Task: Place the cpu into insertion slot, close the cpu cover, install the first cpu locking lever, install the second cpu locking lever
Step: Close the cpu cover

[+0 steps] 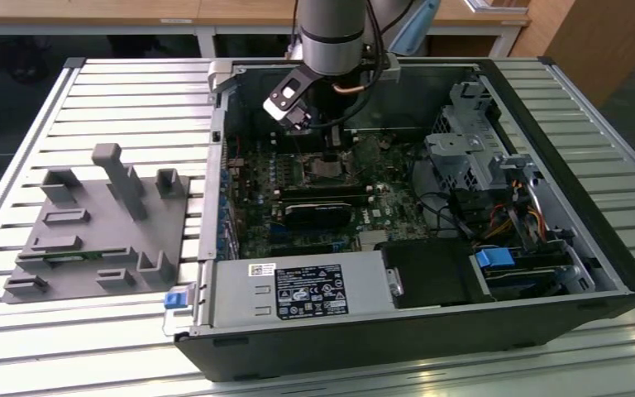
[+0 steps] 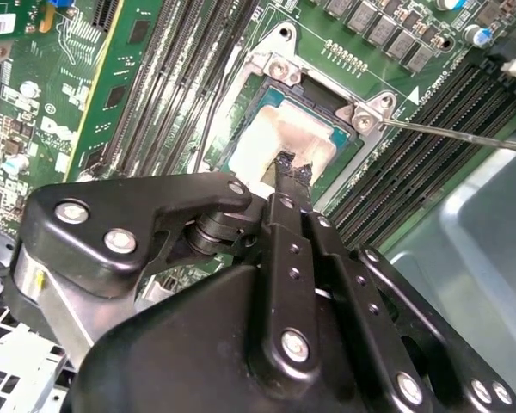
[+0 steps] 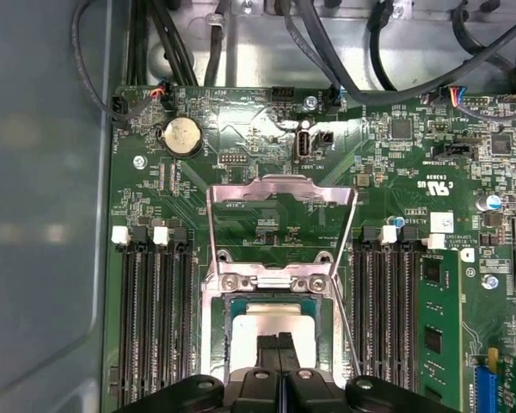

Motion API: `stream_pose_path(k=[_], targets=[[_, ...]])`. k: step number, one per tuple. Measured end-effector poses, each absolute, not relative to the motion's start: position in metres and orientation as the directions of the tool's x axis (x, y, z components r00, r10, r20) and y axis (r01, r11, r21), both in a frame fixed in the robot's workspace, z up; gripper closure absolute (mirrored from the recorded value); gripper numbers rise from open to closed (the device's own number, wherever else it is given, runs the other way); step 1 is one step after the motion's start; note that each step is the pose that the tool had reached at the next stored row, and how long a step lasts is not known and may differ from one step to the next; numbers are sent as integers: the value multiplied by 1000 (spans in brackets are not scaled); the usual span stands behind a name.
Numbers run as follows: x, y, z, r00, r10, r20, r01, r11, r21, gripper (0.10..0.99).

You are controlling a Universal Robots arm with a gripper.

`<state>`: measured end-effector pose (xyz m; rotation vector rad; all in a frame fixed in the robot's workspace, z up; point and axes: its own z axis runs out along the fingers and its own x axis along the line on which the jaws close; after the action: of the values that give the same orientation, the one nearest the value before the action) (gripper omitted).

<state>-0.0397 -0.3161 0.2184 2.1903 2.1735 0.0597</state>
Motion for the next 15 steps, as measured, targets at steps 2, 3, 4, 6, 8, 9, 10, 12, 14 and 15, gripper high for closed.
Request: stream_pose_path(k=[2, 3, 4, 6, 8, 9, 10, 12, 14, 15], targets=[[-40, -316, 220, 8, 1000, -12, 998, -7, 66, 976], [-40, -316, 221, 8, 1000, -12, 998, -7, 66, 976], [-40, -316, 223, 8, 1000, -12, 998, -7, 66, 976], [-40, -316, 226, 8, 1000, -11, 998, -7, 66, 976], [-40, -316, 229, 8, 1000, -12, 998, -7, 66, 976], [-40, -316, 231, 8, 1000, -12, 998, -7, 66, 976], [-40, -316, 232, 8, 1000, -12, 998, -7, 66, 976], [-40, -316, 235, 8, 1000, -12, 998, -7, 66, 976], [-40, -316, 238, 8, 1000, -12, 998, -7, 66, 976], [-40, -316, 240, 8, 1000, -12, 998, -7, 66, 976]])
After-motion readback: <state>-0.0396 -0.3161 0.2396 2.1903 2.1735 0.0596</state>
